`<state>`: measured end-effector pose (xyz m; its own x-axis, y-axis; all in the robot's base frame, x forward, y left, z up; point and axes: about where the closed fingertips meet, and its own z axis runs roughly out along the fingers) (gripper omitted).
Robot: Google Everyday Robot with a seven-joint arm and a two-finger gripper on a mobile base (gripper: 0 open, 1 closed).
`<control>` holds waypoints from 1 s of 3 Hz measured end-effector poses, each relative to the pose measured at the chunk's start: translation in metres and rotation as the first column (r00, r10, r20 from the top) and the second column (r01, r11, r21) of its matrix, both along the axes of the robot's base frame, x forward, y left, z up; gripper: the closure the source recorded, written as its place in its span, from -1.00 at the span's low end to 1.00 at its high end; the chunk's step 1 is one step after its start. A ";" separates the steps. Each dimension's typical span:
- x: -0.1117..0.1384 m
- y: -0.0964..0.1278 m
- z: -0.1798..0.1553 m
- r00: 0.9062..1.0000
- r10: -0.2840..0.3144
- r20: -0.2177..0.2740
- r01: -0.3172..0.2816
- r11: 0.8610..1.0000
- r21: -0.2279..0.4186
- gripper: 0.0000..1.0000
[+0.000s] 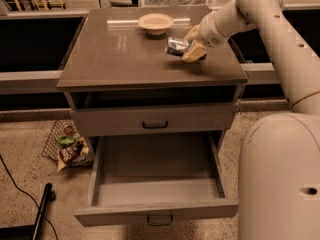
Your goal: Pick redbull can from middle drawer and place on counter
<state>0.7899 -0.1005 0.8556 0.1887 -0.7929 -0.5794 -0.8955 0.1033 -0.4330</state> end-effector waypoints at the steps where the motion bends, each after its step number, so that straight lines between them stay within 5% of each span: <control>1: 0.001 0.000 -0.002 1.000 0.003 -0.007 -0.003 1.000 0.014 -0.31; 2: 0.001 -0.001 -0.002 1.000 0.006 -0.008 -0.006 1.000 0.019 -0.77; 3: -0.005 -0.013 0.002 1.000 -0.008 -0.002 0.008 0.999 0.031 -1.00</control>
Offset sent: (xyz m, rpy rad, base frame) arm -0.0005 -0.0115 0.0055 0.0290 0.0008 0.0021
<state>0.7852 -0.1133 0.8577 0.1817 -0.7761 -0.6039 -0.8952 0.1236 -0.4282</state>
